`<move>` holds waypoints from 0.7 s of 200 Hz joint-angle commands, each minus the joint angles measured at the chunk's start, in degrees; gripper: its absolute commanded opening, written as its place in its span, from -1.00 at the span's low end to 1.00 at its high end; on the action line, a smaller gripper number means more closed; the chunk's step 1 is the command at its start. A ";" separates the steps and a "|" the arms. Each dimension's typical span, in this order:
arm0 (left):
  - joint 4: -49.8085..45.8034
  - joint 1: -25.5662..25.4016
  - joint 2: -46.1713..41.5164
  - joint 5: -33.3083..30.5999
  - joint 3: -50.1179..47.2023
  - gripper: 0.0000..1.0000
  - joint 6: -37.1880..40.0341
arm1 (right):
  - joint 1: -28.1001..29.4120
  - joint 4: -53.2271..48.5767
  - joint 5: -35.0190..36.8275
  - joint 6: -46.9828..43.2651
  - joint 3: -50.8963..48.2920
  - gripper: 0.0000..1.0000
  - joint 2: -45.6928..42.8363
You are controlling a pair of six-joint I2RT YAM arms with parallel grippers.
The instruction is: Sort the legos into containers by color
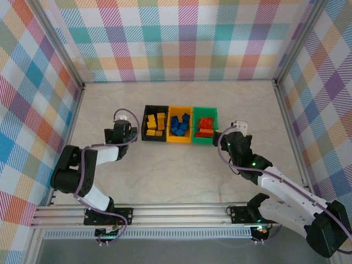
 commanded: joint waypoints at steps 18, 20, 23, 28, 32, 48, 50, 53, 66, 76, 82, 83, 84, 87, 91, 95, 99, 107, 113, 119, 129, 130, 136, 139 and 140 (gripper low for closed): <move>11.36 3.59 -2.20 9.18 -4.79 0.99 -0.20 | -2.83 10.06 -1.21 -4.44 -2.55 1.00 2.81; 11.36 3.94 -2.23 9.80 -4.79 1.00 -0.27 | -3.01 10.33 -1.27 -4.62 -2.62 0.99 2.90; 11.33 4.25 -2.19 10.55 -4.84 1.00 -0.37 | -3.35 10.65 -1.33 -4.81 -2.76 0.99 3.27; 11.47 4.67 -2.29 11.70 -5.00 1.00 -0.43 | -3.85 11.40 -1.39 -5.25 -2.78 1.00 3.77; 12.33 4.94 -2.30 12.93 -5.44 0.99 -0.23 | -4.23 11.91 -1.42 -5.74 -2.85 1.00 4.03; 18.09 6.38 -1.67 19.66 -8.54 1.00 0.66 | -6.37 14.21 -1.38 -9.20 -2.61 0.99 5.09; 20.98 6.44 -1.00 20.24 -9.53 0.99 0.77 | -6.62 14.53 -1.38 -9.70 -2.57 0.99 5.18; 25.44 6.53 -0.04 19.80 -10.99 1.00 0.80 | -7.03 14.86 -1.32 -10.34 -2.53 1.00 5.32; 20.02 6.04 -1.32 18.10 -9.90 1.00 0.60 | -9.75 17.31 -1.42 -13.11 -2.49 0.99 5.64; 22.44 6.01 -0.79 16.93 -10.65 0.99 0.21 | -12.07 19.41 -1.68 -15.62 -3.12 1.00 6.19; 21.52 6.16 -1.07 15.27 -10.20 1.00 -0.79 | -13.51 20.76 -1.96 -17.33 -3.49 1.00 6.86; 21.86 6.22 -0.98 15.11 -10.31 1.00 -0.87 | -13.75 20.86 -1.98 -17.51 -3.52 1.00 6.96; 22.21 6.25 -0.94 15.03 -10.41 1.00 -0.91 | -14.01 21.09 -1.94 -17.73 -3.63 1.00 7.14; 22.73 6.31 -0.83 14.83 -10.59 1.00 -0.93 | -14.79 21.82 -2.17 -18.30 -3.89 0.99 7.52; 22.29 6.19 -1.03 13.71 -10.63 0.99 -1.28 | -15.84 22.70 -2.63 -19.01 -4.31 1.00 8.25; 22.29 6.12 -1.11 13.19 -10.67 1.00 -1.59 | -17.04 23.75 -3.51 -19.55 -4.74 0.99 8.99; 22.80 6.13 -0.96 12.92 -10.83 1.00 -1.55 | -18.07 24.93 -4.87 -20.38 -5.23 1.00 9.84; 22.40 6.19 -1.13 12.95 -10.77 1.00 -1.49 | -20.40 27.29 -7.03 -21.43 -6.11 1.00 11.94; 22.82 6.17 -0.99 12.89 -10.85 1.00 -1.47 | -21.97 29.24 -7.93 -21.17 -6.79 1.00 13.78; 22.51 6.19 -1.06 12.91 -10.80 1.00 -1.53 | -23.36 32.02 -9.65 -20.98 -7.82 0.99 15.63; 22.66 6.18 -1.01 12.91 -10.82 1.00 -1.54 | -25.43 38.30 -12.36 -21.10 -10.01 0.99 18.64; 22.61 6.18 -1.04 12.88 -10.79 1.00 -1.55 | -25.60 38.77 -12.58 -21.07 -10.21 0.99 18.91; 22.66 6.17 -1.07 12.90 -10.78 1.00 -1.52 | -26.52 43.23 -14.01 -21.03 -11.46 1.00 20.49; 22.65 6.12 -0.99 12.85 -10.83 1.00 -1.48 | -27.03 45.44 -14.69 -20.96 -11.99 1.00 21.29; 22.64 6.16 -1.03 12.85 -10.85 1.00 -1.48 | -27.15 45.90 -15.02 -20.91 -12.12 0.99 21.60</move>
